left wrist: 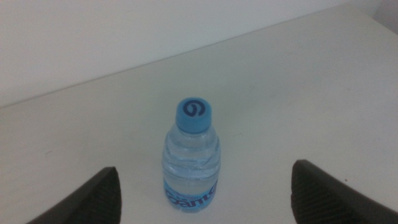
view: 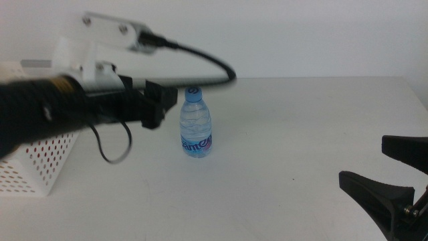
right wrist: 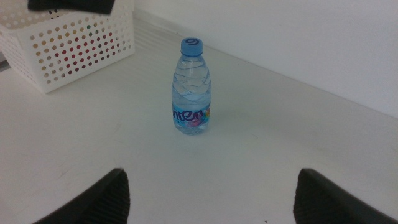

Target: Use arms to grab the bottles and put them into the dustbin to the left of the table.

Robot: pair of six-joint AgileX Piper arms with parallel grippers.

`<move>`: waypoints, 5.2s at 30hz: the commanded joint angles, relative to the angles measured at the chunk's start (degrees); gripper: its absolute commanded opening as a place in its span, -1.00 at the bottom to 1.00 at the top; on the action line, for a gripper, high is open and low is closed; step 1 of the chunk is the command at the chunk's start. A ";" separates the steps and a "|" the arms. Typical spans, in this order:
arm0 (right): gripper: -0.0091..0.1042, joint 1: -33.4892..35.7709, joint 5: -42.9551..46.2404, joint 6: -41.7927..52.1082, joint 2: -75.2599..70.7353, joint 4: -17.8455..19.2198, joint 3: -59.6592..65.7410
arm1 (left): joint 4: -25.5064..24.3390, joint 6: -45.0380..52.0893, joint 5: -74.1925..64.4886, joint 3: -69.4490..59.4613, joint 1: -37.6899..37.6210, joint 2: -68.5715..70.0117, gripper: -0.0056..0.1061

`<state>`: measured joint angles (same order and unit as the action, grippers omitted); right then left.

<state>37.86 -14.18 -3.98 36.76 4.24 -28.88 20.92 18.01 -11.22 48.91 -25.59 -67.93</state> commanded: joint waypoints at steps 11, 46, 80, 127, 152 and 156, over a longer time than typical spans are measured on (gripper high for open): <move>0.43 0.29 3.96 0.80 -0.06 0.37 -1.30 | 1.93 0.53 35.13 -15.11 -9.40 -0.52 0.71; 0.43 0.29 3.96 0.80 -0.06 0.37 -1.30 | -14.53 -19.77 63.05 -14.32 -5.50 -27.13 0.71; 0.43 0.29 3.96 0.80 -0.06 0.37 -1.30 | -18.85 -24.26 63.46 4.06 -3.21 -46.34 0.61; 0.43 0.29 3.96 0.80 -0.06 0.37 -1.30 | -14.52 -8.53 -40.40 34.16 14.99 -19.13 -0.99; 0.43 0.29 3.96 0.80 -0.06 0.37 -1.30 | -14.31 -2.32 -58.16 53.09 43.53 -37.76 -0.99; 0.43 0.29 3.96 0.80 -0.06 0.37 -1.30 | -13.70 -2.71 -55.19 53.09 43.53 -41.20 -0.99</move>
<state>38.13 -14.18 -3.98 36.76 4.24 -28.88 6.07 15.93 -69.64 99.78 17.97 -112.16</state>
